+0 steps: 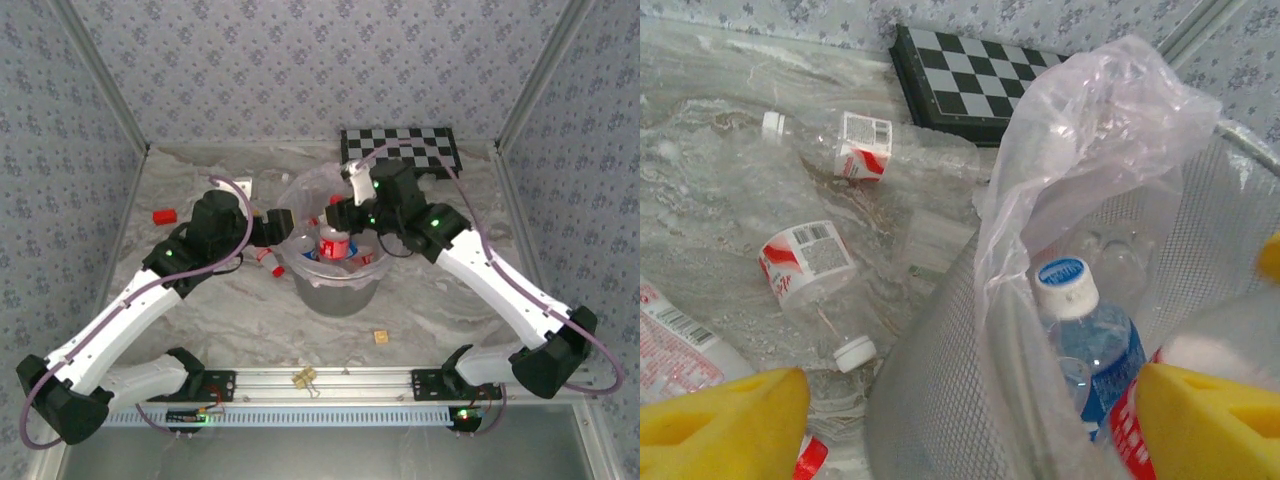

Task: Put the plastic bottles in the bin

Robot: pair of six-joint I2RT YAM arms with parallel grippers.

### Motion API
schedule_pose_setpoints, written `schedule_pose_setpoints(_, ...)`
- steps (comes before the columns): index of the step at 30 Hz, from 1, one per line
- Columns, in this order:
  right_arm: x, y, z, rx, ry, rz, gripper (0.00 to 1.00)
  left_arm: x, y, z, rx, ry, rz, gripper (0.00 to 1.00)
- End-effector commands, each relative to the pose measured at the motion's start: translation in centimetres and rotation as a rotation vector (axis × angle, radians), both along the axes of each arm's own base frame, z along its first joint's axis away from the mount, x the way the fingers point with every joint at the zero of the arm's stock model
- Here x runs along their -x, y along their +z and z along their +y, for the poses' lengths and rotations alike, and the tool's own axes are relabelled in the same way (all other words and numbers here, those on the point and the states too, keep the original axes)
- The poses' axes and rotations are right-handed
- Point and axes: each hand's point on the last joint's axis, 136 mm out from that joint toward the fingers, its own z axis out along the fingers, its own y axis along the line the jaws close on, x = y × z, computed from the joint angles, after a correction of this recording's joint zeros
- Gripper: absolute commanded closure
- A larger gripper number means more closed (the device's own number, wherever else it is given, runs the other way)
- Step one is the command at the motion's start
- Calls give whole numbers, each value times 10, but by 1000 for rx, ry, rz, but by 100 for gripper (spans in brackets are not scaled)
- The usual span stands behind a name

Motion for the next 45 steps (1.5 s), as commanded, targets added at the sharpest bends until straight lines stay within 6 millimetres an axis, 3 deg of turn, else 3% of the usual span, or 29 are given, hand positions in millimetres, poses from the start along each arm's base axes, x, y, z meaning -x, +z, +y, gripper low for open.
schedule_pose_setpoints(1, 10, 15, 16, -93, 33, -102, 97, -2, 3, -5, 27, -4, -14, 16)
schedule_pose_setpoints(4, 17, -2, 21, -105, 40, -119, 97, -3, 5, -5, 31, -1, -21, 16)
schedule_pose_setpoints(6, 17, -6, 21, -108, 31, -117, 91, -3, 4, -4, 30, 2, -21, 16)
schedule_pose_setpoints(9, 17, -7, 18, -75, 24, -108, 64, -3, 2, -4, 22, 3, -18, 16)
schedule_pose_setpoints(11, 16, 5, 11, -59, 10, -134, 42, -4, 3, -4, 16, 4, -21, 16)
schedule_pose_setpoints(13, 16, 16, 3, -39, -1, -154, 33, -5, 3, -4, 14, 1, -26, 16)
schedule_pose_setpoints(14, 15, 38, -2, -54, -8, -189, 32, -5, 4, -5, 17, -3, -31, 16)
schedule_pose_setpoints(16, 14, 56, -11, -65, -20, -220, 26, -5, 4, -6, 19, -7, -32, 17)
schedule_pose_setpoints(20, 10, 76, -24, -77, -43, -249, 31, -5, 5, -6, 18, -9, -35, 17)
schedule_pose_setpoints(26, 5, 52, -1, -57, 16, -153, 61, -7, 4, -7, 13, -7, -38, 17)
schedule_pose_setpoints(29, 6, 41, 5, -46, 22, -133, 67, -7, 3, -8, 18, -12, -31, 17)
schedule_pose_setpoints(31, 4, 47, -2, -55, -9, -151, 67, -7, 3, -7, 15, -10, -33, 18)
schedule_pose_setpoints(34, -6, 71, -32, -68, -105, -198, 65, -7, 3, -7, -1, -10, -37, 18)
schedule_pose_setpoints(37, -23, 85, -76, -74, -256, -197, 62, -8, 4, -8, -2, -18, -44, 18)
schedule_pose_setpoints(42, -57, 63, -158, -87, -556, -48, 53, -6, 6, -11, 1, -48, -54, 17)
schedule_pose_setpoints(45, -78, 25, -203, -79, -718, 86, 43, -6, 10, -9, -23, -58, -63, 16)
